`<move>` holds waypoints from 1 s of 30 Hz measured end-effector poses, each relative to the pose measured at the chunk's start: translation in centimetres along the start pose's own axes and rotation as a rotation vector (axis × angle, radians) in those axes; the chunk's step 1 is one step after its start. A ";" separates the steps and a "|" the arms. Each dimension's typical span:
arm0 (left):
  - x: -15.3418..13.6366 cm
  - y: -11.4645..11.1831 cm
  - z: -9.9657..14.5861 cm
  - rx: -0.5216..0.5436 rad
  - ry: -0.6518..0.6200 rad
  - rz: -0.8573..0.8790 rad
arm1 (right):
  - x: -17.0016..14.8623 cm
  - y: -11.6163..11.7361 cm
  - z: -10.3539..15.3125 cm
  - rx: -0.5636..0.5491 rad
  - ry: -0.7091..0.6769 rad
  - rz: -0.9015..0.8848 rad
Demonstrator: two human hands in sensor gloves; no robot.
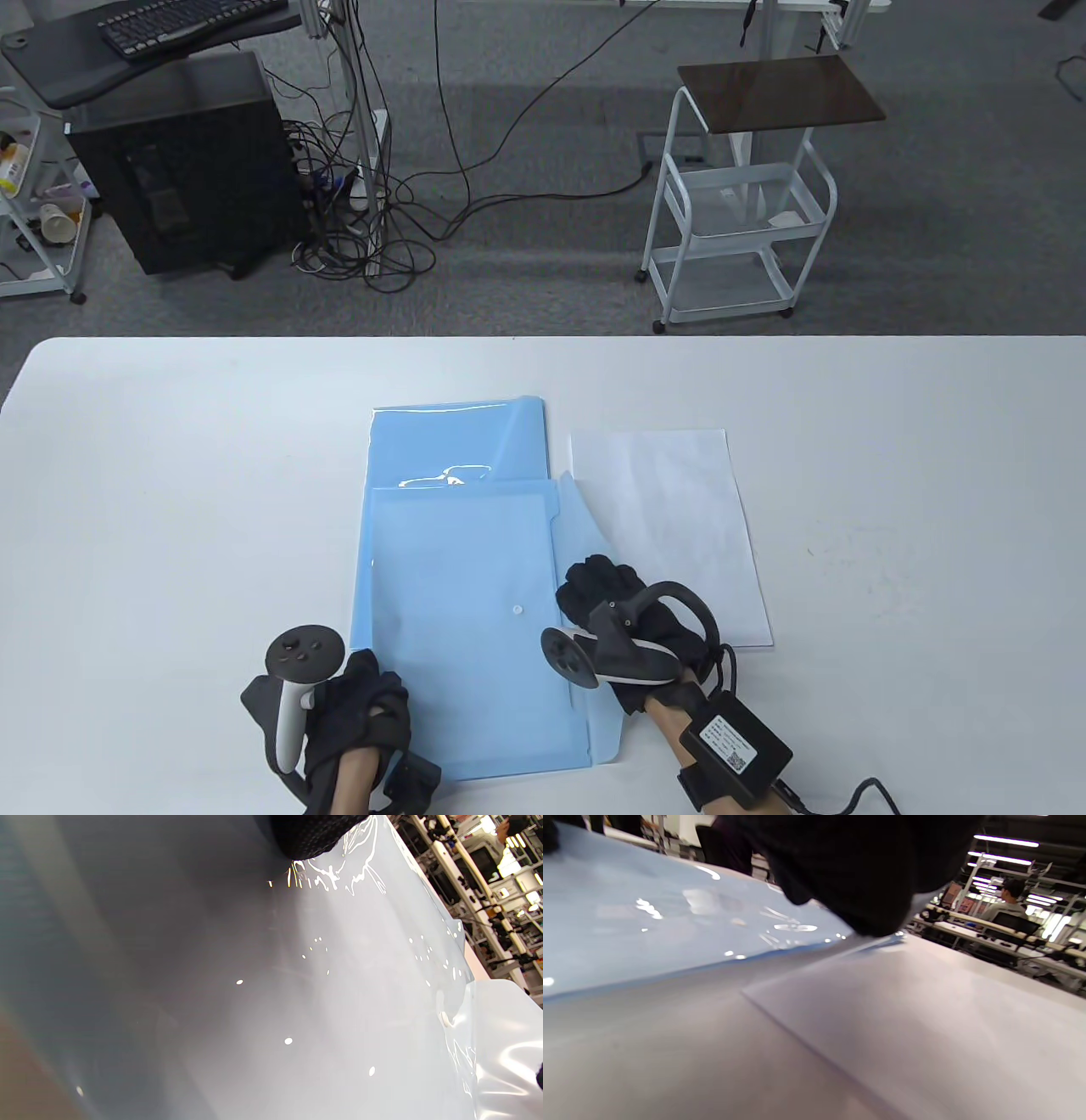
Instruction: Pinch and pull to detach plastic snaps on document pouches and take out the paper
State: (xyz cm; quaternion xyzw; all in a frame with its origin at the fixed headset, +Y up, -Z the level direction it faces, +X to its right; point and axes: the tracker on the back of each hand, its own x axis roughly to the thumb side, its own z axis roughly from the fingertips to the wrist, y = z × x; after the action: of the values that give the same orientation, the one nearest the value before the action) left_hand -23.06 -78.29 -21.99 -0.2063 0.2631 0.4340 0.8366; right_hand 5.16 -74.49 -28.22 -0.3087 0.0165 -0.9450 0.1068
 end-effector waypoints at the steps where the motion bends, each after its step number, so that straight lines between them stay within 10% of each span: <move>1: 0.0 0.0 0.0 0.000 0.000 0.000 | 0.0 0.1 0.1 0.003 0.001 -0.034; 16: 0.0 0.0 0.0 -0.016 0.000 0.019 | -2.4 2.4 0.1 0.159 0.401 -0.842; 30: -1.7 0.7 -0.6 -0.229 -0.023 0.395 | -0.5 3.7 -0.9 0.098 0.373 -0.486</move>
State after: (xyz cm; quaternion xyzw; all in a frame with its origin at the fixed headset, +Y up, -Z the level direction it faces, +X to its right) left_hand -24.65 -79.34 -21.48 -0.2396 0.2377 0.6187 0.7094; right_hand 5.72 -78.06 -29.59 -0.1192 -0.0842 -0.9829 -0.1124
